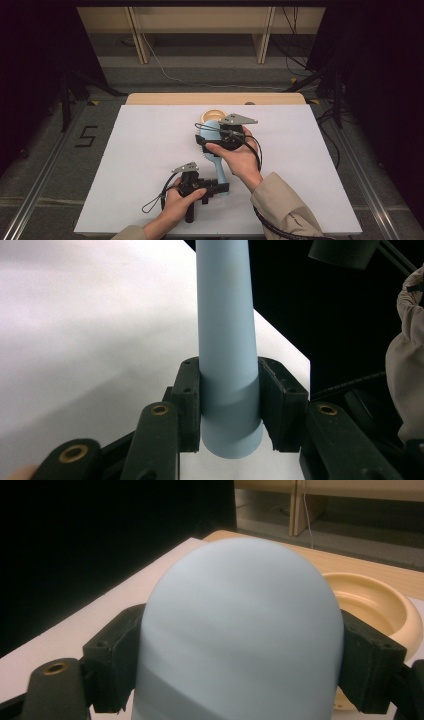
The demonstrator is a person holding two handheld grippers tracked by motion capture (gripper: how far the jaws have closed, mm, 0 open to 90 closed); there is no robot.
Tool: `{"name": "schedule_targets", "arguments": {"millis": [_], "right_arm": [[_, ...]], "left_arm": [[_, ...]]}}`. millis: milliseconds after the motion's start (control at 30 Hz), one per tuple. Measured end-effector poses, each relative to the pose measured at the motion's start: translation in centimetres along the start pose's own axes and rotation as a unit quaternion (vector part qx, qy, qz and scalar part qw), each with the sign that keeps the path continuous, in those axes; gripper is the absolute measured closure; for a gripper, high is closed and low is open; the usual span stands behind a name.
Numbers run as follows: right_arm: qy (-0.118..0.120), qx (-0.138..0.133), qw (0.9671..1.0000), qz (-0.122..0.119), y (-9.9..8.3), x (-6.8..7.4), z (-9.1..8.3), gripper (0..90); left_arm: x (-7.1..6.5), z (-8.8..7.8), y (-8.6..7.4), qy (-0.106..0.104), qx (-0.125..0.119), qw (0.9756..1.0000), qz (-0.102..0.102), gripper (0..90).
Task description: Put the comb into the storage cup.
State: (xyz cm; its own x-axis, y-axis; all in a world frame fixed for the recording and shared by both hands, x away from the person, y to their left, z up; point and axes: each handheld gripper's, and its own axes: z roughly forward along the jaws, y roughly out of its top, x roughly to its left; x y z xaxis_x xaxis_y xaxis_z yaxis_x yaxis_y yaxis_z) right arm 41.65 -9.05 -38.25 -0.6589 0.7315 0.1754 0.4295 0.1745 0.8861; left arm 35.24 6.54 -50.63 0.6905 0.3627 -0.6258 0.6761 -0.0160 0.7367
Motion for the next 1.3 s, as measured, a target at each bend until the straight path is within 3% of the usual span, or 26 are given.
{"name": "schedule_targets", "arguments": {"millis": [467, 833, 967, 1100, 1233, 1300], "right_arm": [[0.004, -0.005, 1.0000, 0.007, 0.4, 0.0, -0.4, 19.3], [0.005, -0.033, 0.9993, 0.017, 1.0, -0.1, -1.5, 19.8], [0.000, -0.049, 0.9987, 0.014, 1.4, -0.3, -2.1, 19.9], [-0.003, -0.058, 0.9983, 0.010, 1.7, -0.3, -2.6, 19.9], [-0.008, -0.067, 0.9977, 0.009, 2.0, -0.4, -3.0, 20.0], [-0.013, -0.075, 0.9971, 0.008, 2.1, -0.5, -3.2, 20.0]], "left_arm": [[-0.1, -0.2, 0.2, 0.003, -0.004, 0.9999, 0.009, 63.4], [0.4, -1.0, 0.6, 0.020, -0.013, 0.9997, 0.011, 58.3], [0.4, -1.3, 0.9, 0.033, -0.014, 0.9989, 0.030, 53.3], [0.5, -1.4, 1.1, 0.049, -0.007, 0.9976, 0.049, 39.8], [0.1, -1.6, 1.3, 0.070, 0.005, 0.9947, 0.075, 26.7], [-0.1, -1.8, 1.6, 0.086, 0.013, 0.9916, 0.096, 21.1]]}}
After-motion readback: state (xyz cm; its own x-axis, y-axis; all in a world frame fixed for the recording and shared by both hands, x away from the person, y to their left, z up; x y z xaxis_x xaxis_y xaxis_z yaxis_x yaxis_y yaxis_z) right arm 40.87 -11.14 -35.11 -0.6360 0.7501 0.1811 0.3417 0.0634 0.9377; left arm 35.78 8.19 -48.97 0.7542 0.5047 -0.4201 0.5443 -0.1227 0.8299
